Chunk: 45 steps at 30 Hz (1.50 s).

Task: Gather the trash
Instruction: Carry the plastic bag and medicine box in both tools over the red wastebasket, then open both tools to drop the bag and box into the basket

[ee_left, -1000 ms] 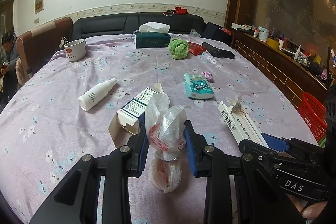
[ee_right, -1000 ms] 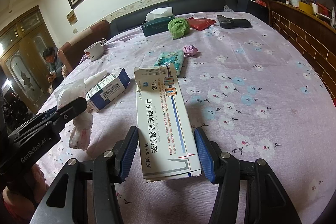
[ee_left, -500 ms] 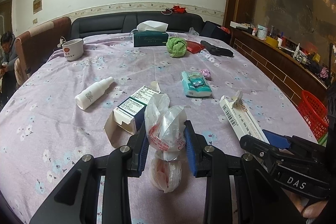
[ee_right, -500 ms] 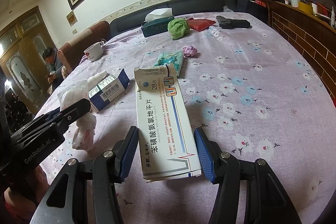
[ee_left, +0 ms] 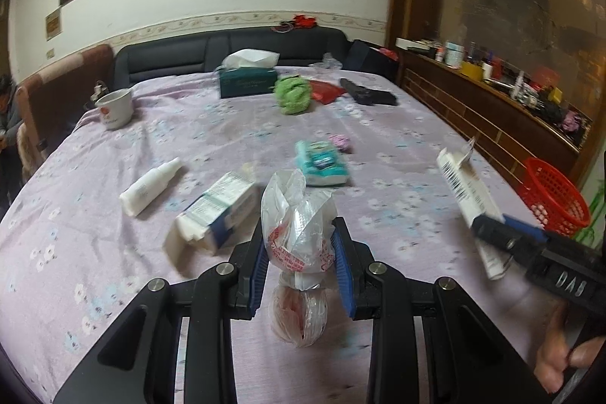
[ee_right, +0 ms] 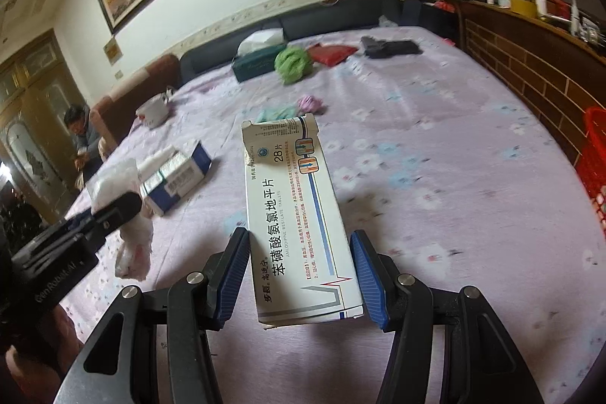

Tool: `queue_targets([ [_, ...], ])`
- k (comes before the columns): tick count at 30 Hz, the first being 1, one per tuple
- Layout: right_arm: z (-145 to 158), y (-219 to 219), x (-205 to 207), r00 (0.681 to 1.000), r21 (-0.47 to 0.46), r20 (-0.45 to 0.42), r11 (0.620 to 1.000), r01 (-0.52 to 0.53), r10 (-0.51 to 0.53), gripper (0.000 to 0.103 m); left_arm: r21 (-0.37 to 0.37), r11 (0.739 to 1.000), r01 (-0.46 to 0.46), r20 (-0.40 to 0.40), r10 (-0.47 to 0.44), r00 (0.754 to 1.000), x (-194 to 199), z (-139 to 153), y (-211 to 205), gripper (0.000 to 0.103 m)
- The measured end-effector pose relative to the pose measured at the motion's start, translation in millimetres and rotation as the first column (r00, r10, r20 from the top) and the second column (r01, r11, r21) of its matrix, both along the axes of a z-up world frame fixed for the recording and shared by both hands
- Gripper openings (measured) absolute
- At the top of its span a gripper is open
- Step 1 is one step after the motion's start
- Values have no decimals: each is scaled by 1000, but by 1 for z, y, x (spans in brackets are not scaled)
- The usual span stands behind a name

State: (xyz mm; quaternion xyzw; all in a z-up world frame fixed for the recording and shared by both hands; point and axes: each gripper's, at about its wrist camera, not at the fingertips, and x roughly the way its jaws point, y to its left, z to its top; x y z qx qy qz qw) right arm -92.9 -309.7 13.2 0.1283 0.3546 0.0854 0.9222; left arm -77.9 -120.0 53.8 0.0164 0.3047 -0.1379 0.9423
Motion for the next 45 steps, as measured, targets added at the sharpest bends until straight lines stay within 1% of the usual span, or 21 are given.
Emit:
queue_targets([
  [4,19,-31,-14,997,27,48,998,63,-64,59,-9,995,100,-3,-100,995,-3,18,-33,30],
  [8,33,-72,-29,986,66,74,987,143,-148,59,-28,973,227,-22,-228,973,-6,35,-77,30],
  [11,42,-112,-45,967,94,90,969,229,-237,59,-75,937,341,-57,-345,937,-6,45,-120,30],
  [14,46,-155,-62,941,124,99,943,310,-323,59,-118,900,419,-94,-430,898,-4,50,-161,30],
  [16,46,-184,-72,921,134,101,923,361,-375,59,-139,879,456,-107,-471,876,-5,53,-187,30],
  [19,43,-228,-87,885,157,86,883,442,-458,59,-159,848,505,-112,-523,845,-5,59,-230,30],
  [24,42,-287,-100,837,201,77,831,519,-541,59,-195,812,551,-120,-577,808,0,58,-297,30],
  [27,43,-310,-104,820,218,79,813,540,-567,59,-205,804,558,-129,-588,799,6,55,-331,30],
  [30,41,-332,-104,805,236,70,793,561,-590,60,-200,803,561,-131,-589,797,14,50,-360,30],
  [31,40,-337,-104,802,242,66,789,565,-594,60,-207,799,564,-131,-594,794,16,47,-367,30],
  [32,39,-344,-103,798,250,60,783,570,-600,60,-206,796,569,-129,-599,790,19,44,-377,35],
  [33,38,-348,-102,794,255,55,777,575,-606,60,-196,799,569,-130,-596,792,21,42,-382,38],
  [34,36,-354,-101,789,257,50,772,582,-612,61,-184,808,559,-131,-584,801,23,39,-384,48],
  [35,36,-357,-99,789,255,48,771,583,-612,61,-183,816,549,-131,-574,809,24,37,-385,54],
  [38,29,-369,-91,785,227,24,768,599,-619,61,-196,816,544,-147,-573,806,27,33,-375,55],
  [40,26,-375,-90,780,210,6,763,611,-626,63,-198,823,533,-147,-563,814,27,34,-366,58],
  [42,27,-375,-98,765,189,24,755,628,-643,65,-201,829,522,-150,-553,819,26,34,-354,60],
  [43,27,-374,-100,764,187,34,755,629,-645,67,-194,834,517,-150,-546,824,23,35,-346,60],
  [45,25,-374,-104,766,200,35,755,624,-642,68,-169,843,511,-139,-533,834,18,37,-332,61],
])
